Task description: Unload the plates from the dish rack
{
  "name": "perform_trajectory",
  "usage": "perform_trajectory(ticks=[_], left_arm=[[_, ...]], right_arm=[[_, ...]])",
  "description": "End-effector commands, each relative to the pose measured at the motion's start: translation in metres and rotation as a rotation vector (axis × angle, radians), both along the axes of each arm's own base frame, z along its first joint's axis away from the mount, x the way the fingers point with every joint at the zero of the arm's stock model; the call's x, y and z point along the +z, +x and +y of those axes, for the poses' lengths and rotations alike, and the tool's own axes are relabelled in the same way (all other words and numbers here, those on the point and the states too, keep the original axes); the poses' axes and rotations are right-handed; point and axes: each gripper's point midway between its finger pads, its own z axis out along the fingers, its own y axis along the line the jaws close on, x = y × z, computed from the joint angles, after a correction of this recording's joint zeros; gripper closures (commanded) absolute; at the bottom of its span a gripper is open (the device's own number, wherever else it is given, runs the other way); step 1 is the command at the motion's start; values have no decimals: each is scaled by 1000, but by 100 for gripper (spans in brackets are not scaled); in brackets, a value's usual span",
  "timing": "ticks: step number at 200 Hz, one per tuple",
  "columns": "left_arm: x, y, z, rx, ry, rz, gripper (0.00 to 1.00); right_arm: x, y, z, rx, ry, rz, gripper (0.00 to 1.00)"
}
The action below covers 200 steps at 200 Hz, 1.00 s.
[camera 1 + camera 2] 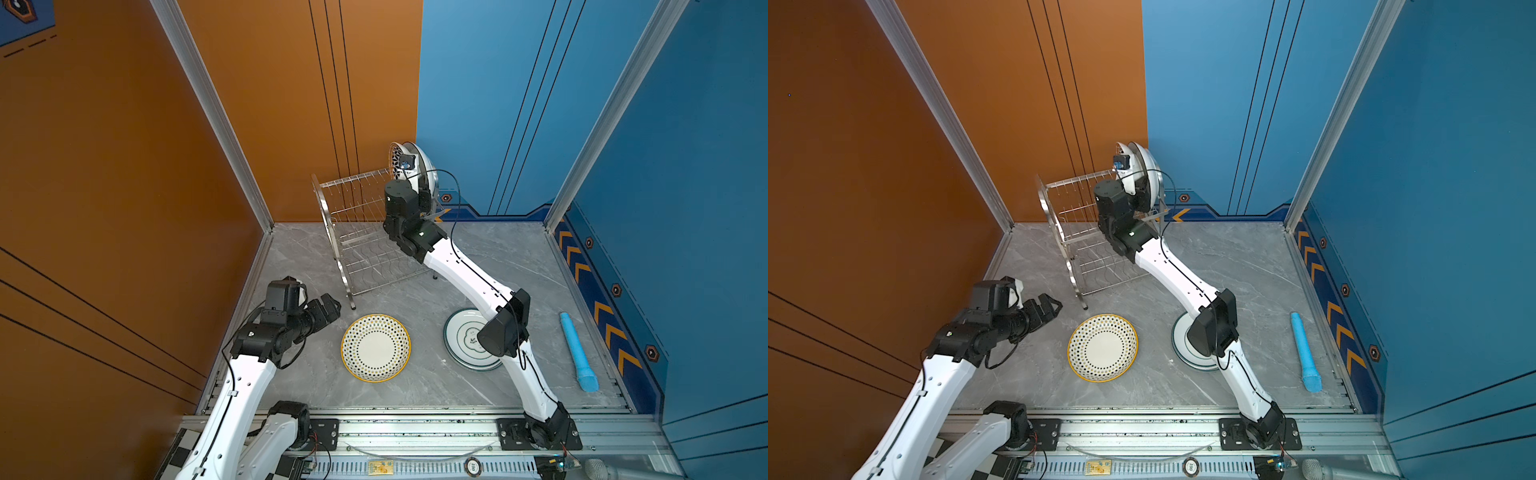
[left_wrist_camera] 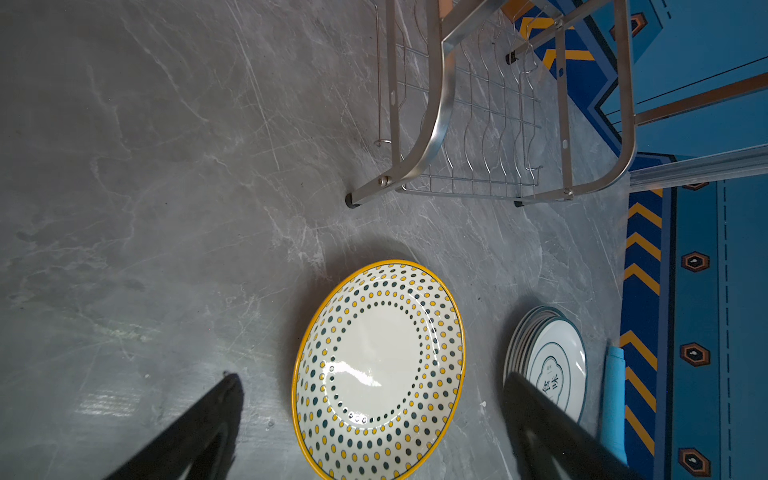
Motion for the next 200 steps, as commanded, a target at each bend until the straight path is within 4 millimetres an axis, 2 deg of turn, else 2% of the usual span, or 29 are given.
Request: perform_trajectory(ticks=[1,25,92,150,200], left_arm=[[9,-4,-1,-12,-10,-12,2],[8,-4,0,-7,-11,-10,2],[4,-3,2,0,-7,2,2],[1,-4,3,5,-8,10,2],[1,-5,2,3,-15,11,2]], right_arm=[[-10,7,13,31,11,-12,90],[-9,7,14,31,7,-17,99],[-6,8,12,30,9,-27,100],[26,-5,-4,-54,78,-180,100],[40,-13,-11,-97,113,-264,100]])
